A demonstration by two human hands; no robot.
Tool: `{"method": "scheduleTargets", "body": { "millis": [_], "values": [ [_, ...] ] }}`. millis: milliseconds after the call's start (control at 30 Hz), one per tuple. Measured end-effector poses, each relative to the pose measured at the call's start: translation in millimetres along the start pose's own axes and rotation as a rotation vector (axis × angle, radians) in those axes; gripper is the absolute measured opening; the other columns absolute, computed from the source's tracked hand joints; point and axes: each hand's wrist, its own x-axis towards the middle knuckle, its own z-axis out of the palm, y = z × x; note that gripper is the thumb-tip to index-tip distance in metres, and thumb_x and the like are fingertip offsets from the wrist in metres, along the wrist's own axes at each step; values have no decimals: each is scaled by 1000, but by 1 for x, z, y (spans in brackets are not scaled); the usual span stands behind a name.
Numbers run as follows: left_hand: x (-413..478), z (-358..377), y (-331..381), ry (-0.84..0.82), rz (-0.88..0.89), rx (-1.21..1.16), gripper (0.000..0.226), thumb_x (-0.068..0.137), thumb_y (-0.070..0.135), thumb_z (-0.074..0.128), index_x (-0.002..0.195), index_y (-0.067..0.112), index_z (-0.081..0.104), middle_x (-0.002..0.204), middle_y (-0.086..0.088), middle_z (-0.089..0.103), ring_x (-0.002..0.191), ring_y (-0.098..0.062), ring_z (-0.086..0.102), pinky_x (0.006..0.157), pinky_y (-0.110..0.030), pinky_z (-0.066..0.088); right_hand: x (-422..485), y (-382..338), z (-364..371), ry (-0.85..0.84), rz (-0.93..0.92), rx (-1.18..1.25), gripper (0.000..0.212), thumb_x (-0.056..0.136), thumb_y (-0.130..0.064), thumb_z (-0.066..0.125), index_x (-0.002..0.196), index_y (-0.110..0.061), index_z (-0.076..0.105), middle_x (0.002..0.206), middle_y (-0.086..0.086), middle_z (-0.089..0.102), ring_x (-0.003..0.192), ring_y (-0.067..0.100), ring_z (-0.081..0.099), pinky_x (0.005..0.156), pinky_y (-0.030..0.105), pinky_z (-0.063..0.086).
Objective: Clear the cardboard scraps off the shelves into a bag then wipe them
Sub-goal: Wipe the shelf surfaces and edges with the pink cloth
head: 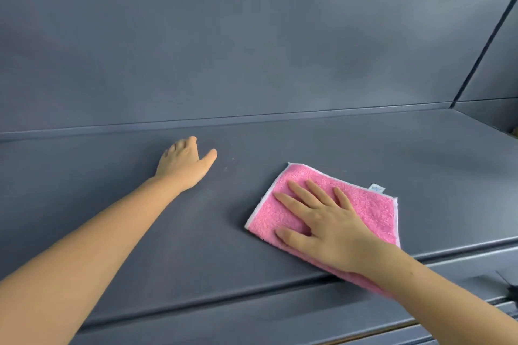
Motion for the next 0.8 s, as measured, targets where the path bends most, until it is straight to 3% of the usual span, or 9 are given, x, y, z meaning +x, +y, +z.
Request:
{"method": "scheduleTargets", "body": {
  "millis": [100, 167, 233, 567, 800],
  "values": [
    [3, 6, -6, 5, 31, 32, 59, 96, 44, 34, 141, 6, 31, 148, -13, 35, 138, -27, 30, 112, -36, 23, 17, 8, -5, 2, 95, 27, 94, 58, -78, -2, 146, -47, 2, 158, -16, -9, 146, 10, -10, 117, 47, -6],
    [4, 8, -8, 12, 61, 27, 60, 96, 44, 34, 142, 6, 29, 149, -12, 34, 139, -27, 28, 116, -37, 20, 35, 18, -10, 6, 168, 33, 73, 81, -73, 15, 147, -44, 4, 158, -14, -7, 147, 11, -7, 118, 47, -3],
    [5, 10, -9, 11, 71, 15, 62, 96, 46, 33, 143, 6, 27, 150, -11, 32, 142, -26, 24, 118, -37, 16, 57, 29, -15, 17, 234, 14, 63, 92, -62, 25, 148, -42, 5, 159, -13, -5, 147, 12, -5, 118, 47, -1],
    [14, 12, -14, 48, 55, -51, 60, 95, 46, 32, 141, 7, 30, 149, -7, 33, 140, -23, 25, 115, -34, 16, 189, 13, -32, 41, 359, 21, 64, 93, -62, 21, 150, -36, 8, 160, -8, 0, 148, 23, -1, 115, 56, 3],
    [20, 14, -17, 74, 28, -126, 62, 95, 48, 31, 143, 10, 29, 149, -6, 35, 139, -23, 27, 114, -35, 17, 217, -25, -29, 50, 376, 25, 66, 92, -61, 19, 150, -33, 8, 160, -3, 1, 147, 29, -3, 113, 62, 0]
  ]
}}
